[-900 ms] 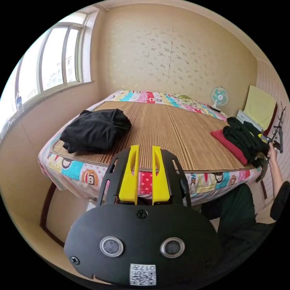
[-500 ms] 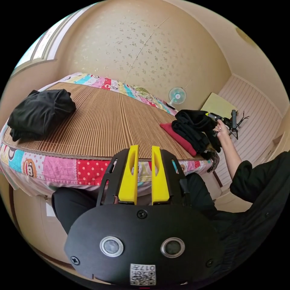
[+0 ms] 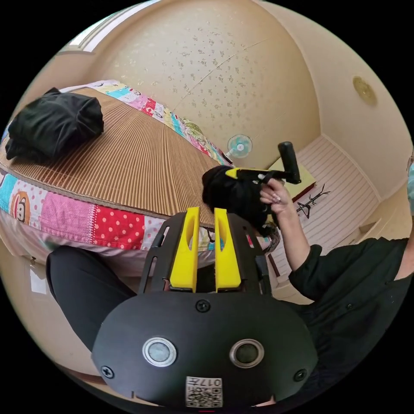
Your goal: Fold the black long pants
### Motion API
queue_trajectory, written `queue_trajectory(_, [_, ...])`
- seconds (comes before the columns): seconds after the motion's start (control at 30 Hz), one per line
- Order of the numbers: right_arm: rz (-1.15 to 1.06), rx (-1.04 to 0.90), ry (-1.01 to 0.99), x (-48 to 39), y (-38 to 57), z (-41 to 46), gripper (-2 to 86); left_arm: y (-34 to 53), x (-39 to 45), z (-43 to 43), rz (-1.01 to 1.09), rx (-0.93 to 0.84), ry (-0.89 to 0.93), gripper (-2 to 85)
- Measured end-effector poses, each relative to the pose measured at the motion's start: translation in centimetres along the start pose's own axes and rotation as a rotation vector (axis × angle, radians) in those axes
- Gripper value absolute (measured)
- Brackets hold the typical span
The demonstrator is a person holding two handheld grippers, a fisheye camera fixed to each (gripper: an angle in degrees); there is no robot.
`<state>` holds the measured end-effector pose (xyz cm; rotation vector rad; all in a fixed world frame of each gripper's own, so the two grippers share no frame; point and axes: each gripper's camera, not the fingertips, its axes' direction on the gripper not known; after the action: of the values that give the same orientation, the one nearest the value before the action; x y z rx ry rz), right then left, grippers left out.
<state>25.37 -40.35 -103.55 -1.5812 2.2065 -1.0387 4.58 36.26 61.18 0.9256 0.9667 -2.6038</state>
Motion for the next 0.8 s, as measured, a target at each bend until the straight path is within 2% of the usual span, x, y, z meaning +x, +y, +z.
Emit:
queue_trajectory(0.07, [-0.032, -0.151, -0.010, -2.2, 1.9, 7.9, 4.3, 0.1, -1.5, 0.4, -0.017, -0.028, 0.042, 6.6])
queue_trajectory(0.13, [-0.022, -0.177, 0.025, -3.4, 3.4, 10.5, 5.0, 0.2, -3.1, 1.1, -0.035, -0.065, 0.086, 7.5])
queue_trajectory(0.23, [0.068, -0.098, 0.021, -2.6, 5.2, 9.1, 6.0, 0.2, -4.8, 2.1, -0.049, -0.109, 0.137, 8.2])
queue_trajectory(0.3, [0.199, -0.038, -0.103, 0.4, 6.5, 7.2, 6.1, 0.2, -5.6, 2.8, -0.054, -0.131, 0.159, 8.6])
queue_trajectory(0.37, [0.347, 0.084, -0.408, 5.7, 9.6, 5.1, 5.0, 0.3, -6.4, 3.4, -0.055, -0.152, 0.181, 8.8])
queue_trajectory(0.4, [0.355, 0.096, -0.466, 6.7, 10.3, 4.8, 4.5, 0.3, -6.7, 3.9, -0.053, -0.168, 0.198, 8.8])
queue_trajectory(0.5, [0.199, 0.033, -0.671, 8.5, 12.2, 4.0, 2.2, 0.1, -7.3, 5.3, -0.026, -0.216, 0.245, 8.8])
queue_trajectory(0.6, [0.017, 0.056, -0.861, 8.4, 14.2, 2.8, 1.5, -0.7, -8.0, 7.4, 0.004, -0.278, 0.239, 8.8])
queue_trajectory(0.7, [0.036, 0.087, -0.776, 8.8, 16.5, 2.3, 1.9, -1.7, -8.6, 9.0, 0.013, -0.300, 0.230, 9.1])
queue_trajectory(0.8, [0.165, 0.136, -0.483, 9.3, 18.7, 1.5, 3.3, -2.5, -7.6, 9.9, 0.055, -0.275, 0.196, 9.2])
